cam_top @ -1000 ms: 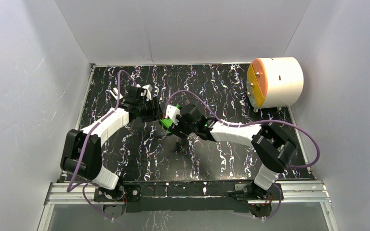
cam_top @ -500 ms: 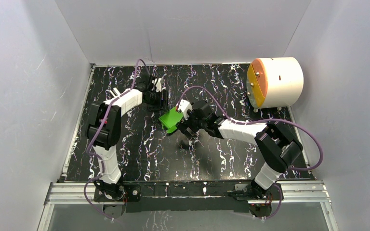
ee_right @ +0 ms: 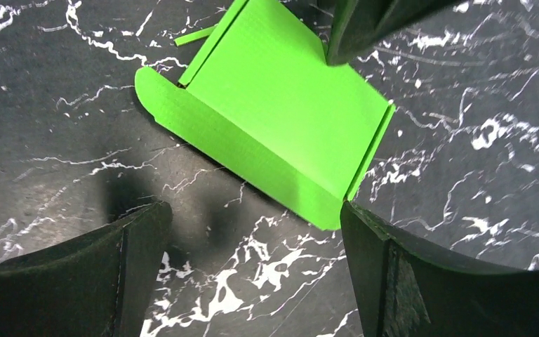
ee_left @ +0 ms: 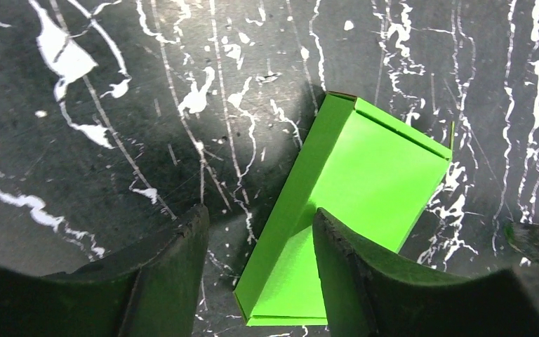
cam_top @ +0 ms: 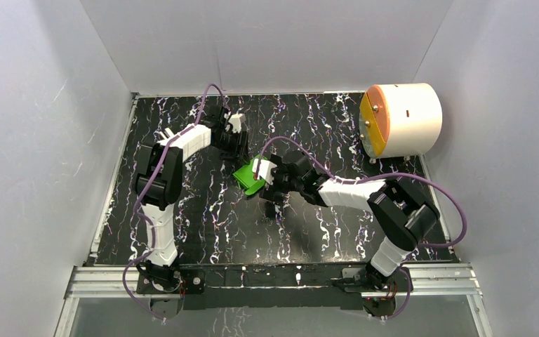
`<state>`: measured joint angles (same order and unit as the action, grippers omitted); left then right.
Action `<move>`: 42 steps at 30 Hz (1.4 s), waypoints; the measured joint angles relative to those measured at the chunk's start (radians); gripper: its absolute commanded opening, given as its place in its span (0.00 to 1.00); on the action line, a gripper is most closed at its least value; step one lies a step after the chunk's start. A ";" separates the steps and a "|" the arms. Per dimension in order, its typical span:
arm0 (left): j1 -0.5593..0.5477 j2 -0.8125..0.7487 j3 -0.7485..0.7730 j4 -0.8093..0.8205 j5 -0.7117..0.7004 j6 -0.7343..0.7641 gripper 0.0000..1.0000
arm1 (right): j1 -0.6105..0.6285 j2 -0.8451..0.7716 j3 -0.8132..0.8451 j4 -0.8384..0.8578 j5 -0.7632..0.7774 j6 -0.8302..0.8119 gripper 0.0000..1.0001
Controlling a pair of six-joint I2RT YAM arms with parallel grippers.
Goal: Fold the paper box
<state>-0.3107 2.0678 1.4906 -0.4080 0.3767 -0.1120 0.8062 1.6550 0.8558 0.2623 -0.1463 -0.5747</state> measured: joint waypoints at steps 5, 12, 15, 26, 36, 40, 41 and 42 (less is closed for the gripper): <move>0.005 0.024 0.014 -0.006 0.071 0.023 0.51 | 0.006 0.022 -0.054 0.089 -0.002 -0.160 0.98; 0.005 0.036 0.018 -0.011 0.127 0.055 0.50 | 0.014 0.092 -0.053 0.165 0.013 -0.314 0.92; 0.006 0.037 0.018 -0.013 0.145 0.068 0.50 | 0.019 0.115 -0.053 0.214 0.020 -0.349 0.86; 0.010 0.049 0.018 -0.023 0.224 0.087 0.49 | 0.026 0.136 -0.034 0.238 0.005 -0.347 0.62; 0.006 0.055 0.016 -0.062 0.294 0.093 0.49 | 0.026 0.104 -0.023 0.235 -0.013 -0.286 0.66; 0.006 0.055 0.013 -0.060 0.286 0.088 0.47 | 0.021 0.051 -0.023 0.224 0.016 -0.141 0.74; 0.006 0.055 0.012 -0.059 0.285 0.081 0.47 | 0.015 0.029 -0.022 0.211 0.023 -0.085 0.76; 0.006 0.055 0.011 -0.056 0.285 0.074 0.47 | 0.006 0.009 -0.019 0.197 0.033 -0.023 0.78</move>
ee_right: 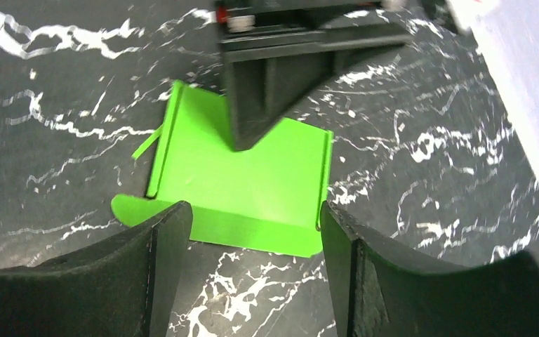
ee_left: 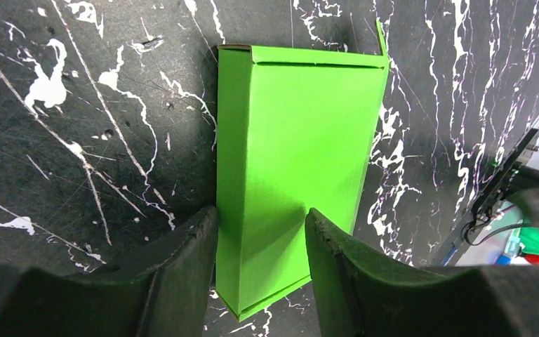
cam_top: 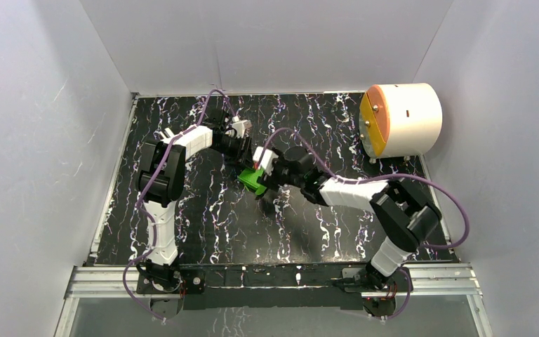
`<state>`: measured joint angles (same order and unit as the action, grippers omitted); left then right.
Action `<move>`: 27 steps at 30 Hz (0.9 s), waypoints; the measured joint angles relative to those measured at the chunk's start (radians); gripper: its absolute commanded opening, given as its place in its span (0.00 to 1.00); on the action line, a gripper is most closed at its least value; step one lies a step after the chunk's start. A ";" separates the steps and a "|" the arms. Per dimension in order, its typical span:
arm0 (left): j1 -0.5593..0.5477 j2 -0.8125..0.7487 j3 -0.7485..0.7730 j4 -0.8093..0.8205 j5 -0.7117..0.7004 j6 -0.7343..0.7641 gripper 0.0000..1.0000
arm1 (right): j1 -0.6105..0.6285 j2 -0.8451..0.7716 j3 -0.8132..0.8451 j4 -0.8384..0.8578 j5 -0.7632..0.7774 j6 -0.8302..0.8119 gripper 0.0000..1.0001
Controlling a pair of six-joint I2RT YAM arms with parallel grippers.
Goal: Fold the paper box
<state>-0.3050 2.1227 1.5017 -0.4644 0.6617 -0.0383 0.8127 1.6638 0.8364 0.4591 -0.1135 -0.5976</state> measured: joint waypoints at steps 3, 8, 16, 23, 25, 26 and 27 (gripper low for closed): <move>0.000 0.000 -0.007 0.008 0.001 -0.032 0.46 | -0.031 -0.050 0.023 -0.059 0.038 0.216 0.86; 0.001 -0.002 -0.036 0.037 0.019 -0.098 0.43 | -0.075 -0.090 0.037 -0.146 0.113 0.613 0.87; 0.002 -0.031 -0.137 0.109 0.089 -0.213 0.42 | -0.103 -0.097 -0.050 -0.172 0.098 1.129 0.87; 0.002 -0.039 -0.166 0.148 0.101 -0.268 0.42 | -0.136 -0.018 -0.123 -0.069 0.036 1.373 0.82; 0.003 -0.039 -0.167 0.150 0.101 -0.275 0.41 | -0.154 0.009 -0.137 -0.024 0.011 1.419 0.80; 0.003 -0.039 -0.167 0.151 0.100 -0.278 0.41 | -0.160 0.015 -0.139 -0.006 0.009 1.436 0.79; 0.003 -0.039 -0.168 0.151 0.099 -0.280 0.41 | -0.168 0.021 -0.146 0.015 0.002 1.450 0.78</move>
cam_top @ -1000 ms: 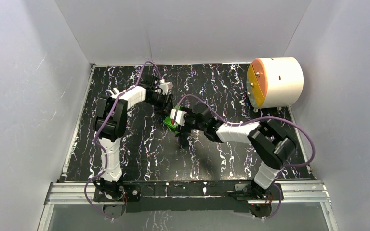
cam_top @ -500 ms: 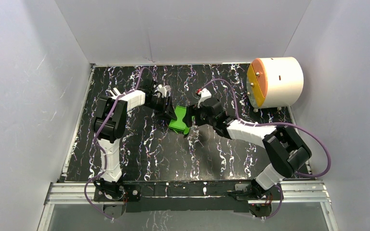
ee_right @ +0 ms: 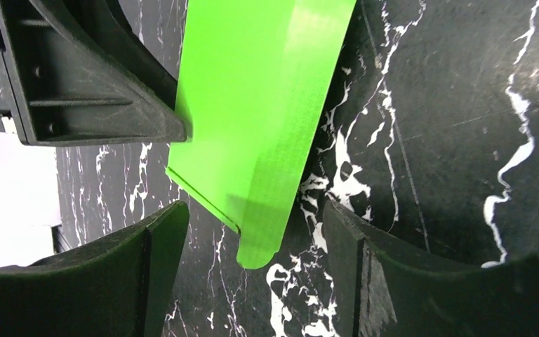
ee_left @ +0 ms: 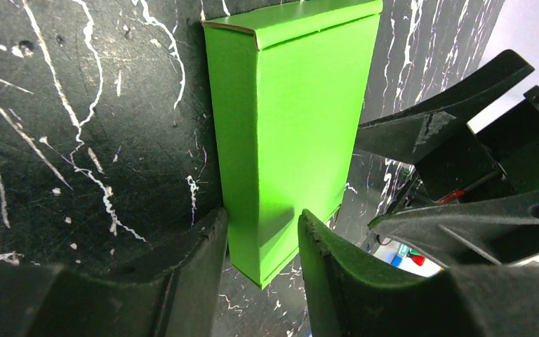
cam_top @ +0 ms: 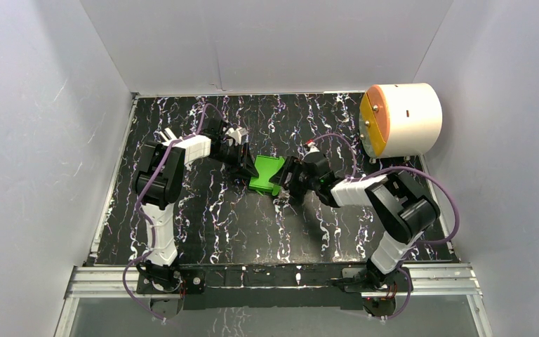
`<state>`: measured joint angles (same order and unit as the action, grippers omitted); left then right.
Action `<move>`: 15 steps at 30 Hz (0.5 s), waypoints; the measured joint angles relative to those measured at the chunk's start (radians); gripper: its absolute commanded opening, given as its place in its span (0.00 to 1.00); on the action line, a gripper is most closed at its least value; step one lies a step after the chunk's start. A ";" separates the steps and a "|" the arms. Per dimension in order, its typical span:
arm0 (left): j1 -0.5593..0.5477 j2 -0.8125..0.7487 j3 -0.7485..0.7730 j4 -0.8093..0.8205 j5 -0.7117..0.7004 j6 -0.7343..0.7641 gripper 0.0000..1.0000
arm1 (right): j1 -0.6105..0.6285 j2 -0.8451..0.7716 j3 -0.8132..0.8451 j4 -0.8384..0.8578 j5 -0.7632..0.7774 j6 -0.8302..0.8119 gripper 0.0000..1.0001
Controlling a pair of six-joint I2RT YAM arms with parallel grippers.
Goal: Fold the paper box
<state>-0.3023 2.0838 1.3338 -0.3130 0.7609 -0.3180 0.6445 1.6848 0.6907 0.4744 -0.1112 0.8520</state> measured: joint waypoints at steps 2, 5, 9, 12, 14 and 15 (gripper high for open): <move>0.000 0.000 0.000 0.000 -0.001 -0.001 0.40 | -0.017 0.013 -0.014 0.047 -0.014 0.027 0.77; 0.002 0.000 -0.002 0.002 -0.002 -0.005 0.40 | -0.038 0.049 -0.019 0.116 -0.051 0.068 0.76; 0.006 0.000 -0.011 0.016 0.013 -0.010 0.40 | -0.053 0.101 -0.016 0.205 -0.087 0.124 0.73; 0.013 0.003 -0.022 0.035 0.041 -0.024 0.40 | -0.056 0.146 -0.011 0.278 -0.116 0.158 0.68; 0.016 0.005 -0.028 0.044 0.057 -0.032 0.40 | -0.060 0.176 -0.011 0.333 -0.144 0.175 0.63; 0.017 0.007 -0.032 0.048 0.067 -0.036 0.40 | -0.062 0.186 -0.011 0.349 -0.155 0.181 0.60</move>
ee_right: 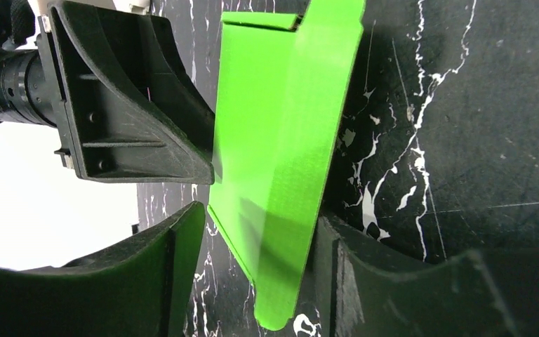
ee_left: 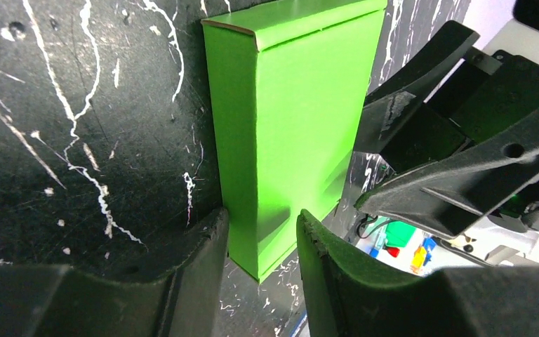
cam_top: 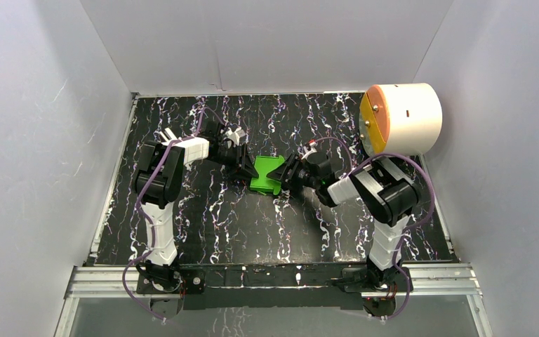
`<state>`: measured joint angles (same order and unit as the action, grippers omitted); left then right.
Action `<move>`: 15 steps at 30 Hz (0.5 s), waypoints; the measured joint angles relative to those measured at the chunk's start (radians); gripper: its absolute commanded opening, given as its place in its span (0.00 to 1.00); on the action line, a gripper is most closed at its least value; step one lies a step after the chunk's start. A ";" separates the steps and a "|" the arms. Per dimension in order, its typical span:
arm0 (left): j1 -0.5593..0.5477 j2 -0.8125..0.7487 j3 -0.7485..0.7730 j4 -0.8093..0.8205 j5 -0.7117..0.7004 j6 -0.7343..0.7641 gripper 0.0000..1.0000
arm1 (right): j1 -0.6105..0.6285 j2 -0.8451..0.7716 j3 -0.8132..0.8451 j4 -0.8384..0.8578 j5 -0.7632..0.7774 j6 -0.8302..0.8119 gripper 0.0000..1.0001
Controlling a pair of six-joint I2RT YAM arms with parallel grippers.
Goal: Fold the paper box
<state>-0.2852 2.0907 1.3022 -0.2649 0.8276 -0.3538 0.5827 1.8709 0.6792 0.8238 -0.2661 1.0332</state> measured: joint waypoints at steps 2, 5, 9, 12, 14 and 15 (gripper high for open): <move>0.002 0.001 -0.005 0.006 0.013 -0.009 0.40 | -0.002 0.012 0.000 0.018 -0.018 0.007 0.52; 0.004 0.002 -0.012 0.018 0.026 -0.019 0.40 | -0.004 0.016 -0.001 0.023 -0.046 0.006 0.44; 0.008 0.002 -0.034 0.042 0.055 -0.043 0.43 | -0.006 -0.011 -0.001 0.016 -0.072 -0.009 0.34; 0.008 -0.003 -0.052 0.057 0.077 -0.066 0.48 | -0.010 -0.064 0.003 -0.048 -0.075 -0.037 0.27; 0.007 -0.020 -0.072 0.071 0.077 -0.082 0.51 | -0.011 -0.113 0.023 -0.135 -0.073 -0.074 0.23; 0.006 -0.033 -0.086 0.080 0.070 -0.089 0.52 | -0.011 -0.134 0.040 -0.190 -0.069 -0.099 0.21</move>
<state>-0.2787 2.0579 1.2163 -0.1852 0.8978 -0.4427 0.5716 1.7370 0.7189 0.6338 -0.3355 0.9344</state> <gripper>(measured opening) 0.489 0.385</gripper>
